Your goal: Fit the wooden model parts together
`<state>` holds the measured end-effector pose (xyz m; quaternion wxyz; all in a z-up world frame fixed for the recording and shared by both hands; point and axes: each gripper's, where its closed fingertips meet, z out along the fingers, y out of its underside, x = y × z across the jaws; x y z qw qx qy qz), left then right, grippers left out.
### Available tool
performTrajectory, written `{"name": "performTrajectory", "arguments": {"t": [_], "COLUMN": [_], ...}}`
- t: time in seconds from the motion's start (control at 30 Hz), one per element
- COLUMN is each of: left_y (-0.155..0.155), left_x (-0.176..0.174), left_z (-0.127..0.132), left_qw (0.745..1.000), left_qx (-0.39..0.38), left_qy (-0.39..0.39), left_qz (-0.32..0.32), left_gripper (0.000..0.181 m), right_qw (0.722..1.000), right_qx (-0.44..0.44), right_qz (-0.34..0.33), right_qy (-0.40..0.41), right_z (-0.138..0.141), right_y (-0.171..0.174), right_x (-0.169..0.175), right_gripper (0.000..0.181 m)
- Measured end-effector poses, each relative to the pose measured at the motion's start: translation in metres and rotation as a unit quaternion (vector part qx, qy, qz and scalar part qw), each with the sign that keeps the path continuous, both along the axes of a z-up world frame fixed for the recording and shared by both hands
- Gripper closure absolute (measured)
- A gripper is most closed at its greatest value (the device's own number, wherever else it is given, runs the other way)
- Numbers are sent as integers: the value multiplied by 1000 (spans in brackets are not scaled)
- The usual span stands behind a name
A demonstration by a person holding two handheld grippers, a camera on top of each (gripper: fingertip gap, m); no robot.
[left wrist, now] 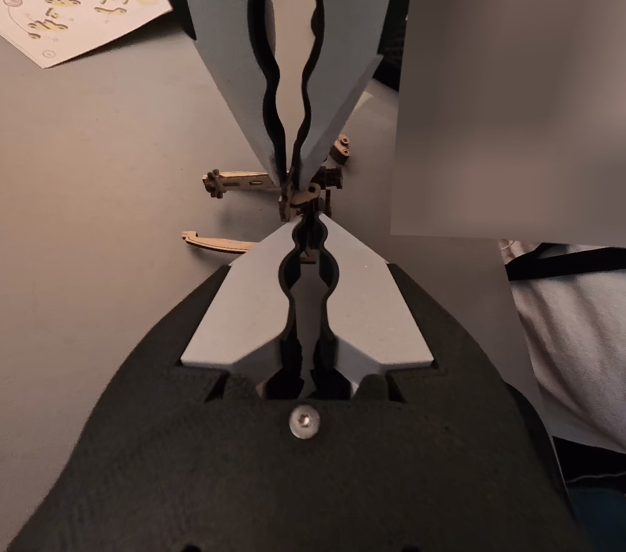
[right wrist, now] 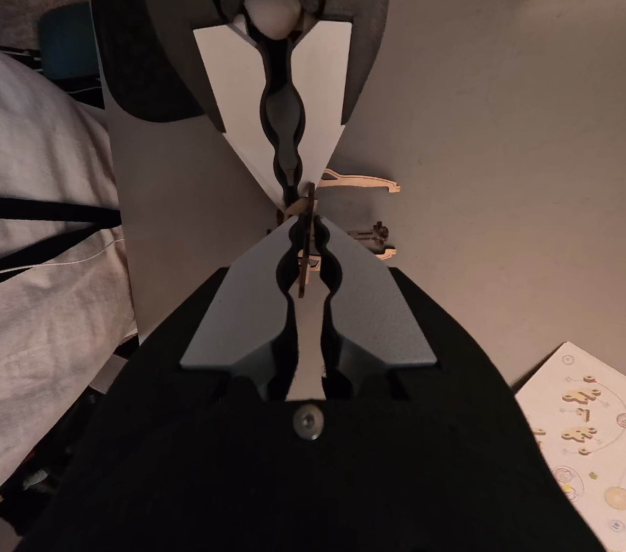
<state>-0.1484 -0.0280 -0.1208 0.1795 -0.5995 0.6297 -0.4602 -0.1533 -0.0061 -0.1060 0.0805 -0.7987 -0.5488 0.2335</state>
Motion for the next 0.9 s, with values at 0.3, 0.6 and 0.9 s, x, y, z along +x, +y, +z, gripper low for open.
{"name": "performTrajectory", "arguments": {"t": [0.3, 0.6, 0.9], "left_y": [4, 4, 7], "left_x": [1, 2, 1], "left_z": [0, 0, 3], "left_qw": [1000, 1000, 1000], "left_qx": [4, 6, 6], "left_qy": [0, 1, -7], "left_qz": [14, 16, 25], "left_gripper": [181, 181, 181], "right_qw": [999, 996, 992], "right_qx": [48, 15, 2], "right_qz": [-15, -43, -58], "right_qy": [12, 76, 109], "right_z": [1, 2, 6], "right_y": [3, 4, 4], "right_x": [0, 0, 0], "right_gripper": [177, 177, 173]}}
